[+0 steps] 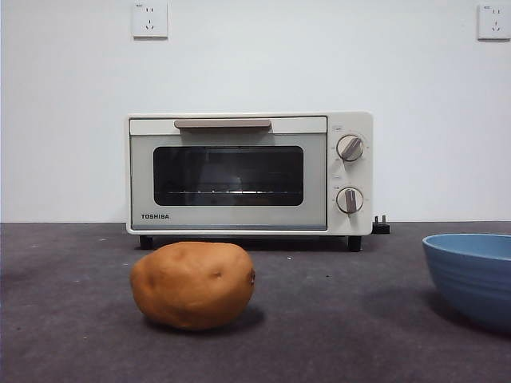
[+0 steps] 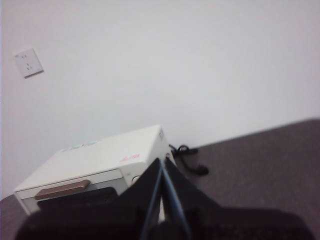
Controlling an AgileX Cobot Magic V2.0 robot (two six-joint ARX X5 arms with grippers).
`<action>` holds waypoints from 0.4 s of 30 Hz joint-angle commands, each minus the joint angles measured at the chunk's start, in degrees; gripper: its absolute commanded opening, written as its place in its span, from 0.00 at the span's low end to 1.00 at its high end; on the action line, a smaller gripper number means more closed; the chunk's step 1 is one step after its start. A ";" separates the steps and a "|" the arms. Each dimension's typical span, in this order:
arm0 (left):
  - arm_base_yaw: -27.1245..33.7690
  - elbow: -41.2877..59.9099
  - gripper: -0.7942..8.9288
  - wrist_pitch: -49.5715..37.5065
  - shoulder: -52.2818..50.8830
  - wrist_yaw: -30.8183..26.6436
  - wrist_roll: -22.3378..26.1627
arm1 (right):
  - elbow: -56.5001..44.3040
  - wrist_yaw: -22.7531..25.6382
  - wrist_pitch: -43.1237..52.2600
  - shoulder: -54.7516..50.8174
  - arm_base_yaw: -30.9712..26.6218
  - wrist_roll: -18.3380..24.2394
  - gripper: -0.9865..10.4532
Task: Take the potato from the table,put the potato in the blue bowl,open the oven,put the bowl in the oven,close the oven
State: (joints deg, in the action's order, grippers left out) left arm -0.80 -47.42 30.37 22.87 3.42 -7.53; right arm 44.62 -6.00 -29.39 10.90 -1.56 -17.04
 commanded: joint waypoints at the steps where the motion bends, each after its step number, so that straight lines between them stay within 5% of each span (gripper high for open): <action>1: 0.00 -3.96 0.08 2.43 3.08 0.04 0.17 | 5.49 -0.15 -4.24 4.15 0.02 -2.34 0.08; 5: -0.04 -8.22 0.08 5.77 7.30 0.07 0.20 | 12.15 -4.39 -9.22 11.28 0.02 -2.01 0.08; 12: -3.17 -10.78 0.08 9.20 13.22 11.87 1.90 | 17.64 -23.93 -7.06 24.44 0.04 -3.56 0.08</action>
State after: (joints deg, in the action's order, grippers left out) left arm -3.42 -57.89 39.59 35.68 13.37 -6.90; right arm 62.19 -27.40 -36.88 34.04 -1.56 -19.86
